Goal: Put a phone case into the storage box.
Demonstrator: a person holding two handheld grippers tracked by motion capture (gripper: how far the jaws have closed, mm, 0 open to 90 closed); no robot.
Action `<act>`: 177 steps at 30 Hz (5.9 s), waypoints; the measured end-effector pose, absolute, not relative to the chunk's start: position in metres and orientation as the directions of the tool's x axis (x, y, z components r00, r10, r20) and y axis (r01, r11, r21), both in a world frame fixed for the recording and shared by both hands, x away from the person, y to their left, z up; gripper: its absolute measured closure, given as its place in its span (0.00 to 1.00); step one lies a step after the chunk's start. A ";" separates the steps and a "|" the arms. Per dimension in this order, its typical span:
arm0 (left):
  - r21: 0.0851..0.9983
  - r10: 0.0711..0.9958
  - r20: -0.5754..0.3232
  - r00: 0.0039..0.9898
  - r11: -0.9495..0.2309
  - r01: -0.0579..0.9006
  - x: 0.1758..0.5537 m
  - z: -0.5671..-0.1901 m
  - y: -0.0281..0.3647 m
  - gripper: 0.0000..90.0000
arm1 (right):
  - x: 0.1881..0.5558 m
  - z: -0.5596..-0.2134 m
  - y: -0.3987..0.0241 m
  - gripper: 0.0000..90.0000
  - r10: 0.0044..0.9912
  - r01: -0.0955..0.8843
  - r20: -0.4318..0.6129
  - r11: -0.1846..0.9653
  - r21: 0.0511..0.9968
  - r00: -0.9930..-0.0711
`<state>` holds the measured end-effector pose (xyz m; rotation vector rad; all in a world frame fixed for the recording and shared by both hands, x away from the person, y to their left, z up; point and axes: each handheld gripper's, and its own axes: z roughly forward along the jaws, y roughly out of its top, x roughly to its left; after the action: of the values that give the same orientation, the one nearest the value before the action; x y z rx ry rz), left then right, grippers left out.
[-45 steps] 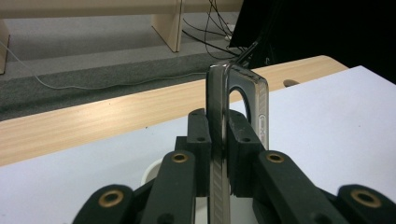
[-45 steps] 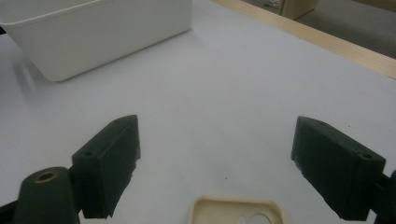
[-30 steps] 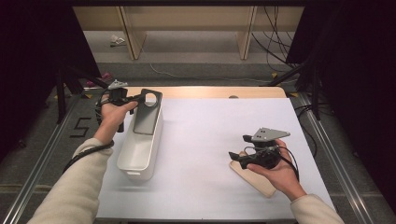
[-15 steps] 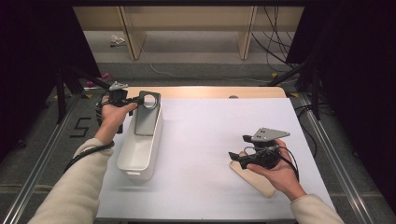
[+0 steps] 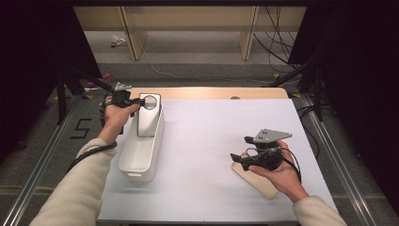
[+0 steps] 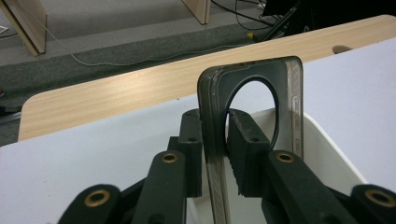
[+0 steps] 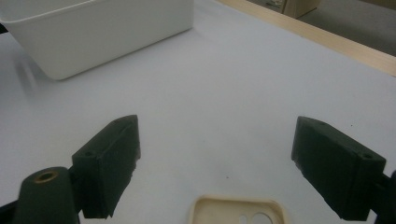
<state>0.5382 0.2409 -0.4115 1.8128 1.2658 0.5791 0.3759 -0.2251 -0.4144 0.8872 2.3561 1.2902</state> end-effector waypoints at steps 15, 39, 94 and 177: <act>0.840 0.931 -0.027 0.363 -0.176 0.513 0.538 -0.407 0.241 0.76 | 0.376 -0.414 -0.225 0.18 0.650 0.370 0.024 0.402 0.837 -0.760; 0.867 0.914 -0.086 0.396 -0.127 0.481 0.517 -0.391 0.239 0.49 | 0.377 -0.413 -0.229 0.18 0.661 0.375 0.017 0.404 0.835 -0.750; 0.930 0.793 -0.027 0.609 -0.203 0.307 0.346 -0.425 0.227 0.01 | 0.387 -0.420 -0.241 0.53 0.691 0.483 0.036 0.467 0.741 -0.722; 0.929 0.791 -0.041 0.611 -0.195 0.314 0.347 -0.426 0.225 0.04 | 0.444 -0.451 -0.279 1.00 0.860 0.792 -0.047 0.489 0.367 -0.509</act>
<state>0.3474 0.2251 -0.4264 1.7731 0.9016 0.5591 0.4444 -0.2787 -0.4510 1.4162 2.5098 0.4425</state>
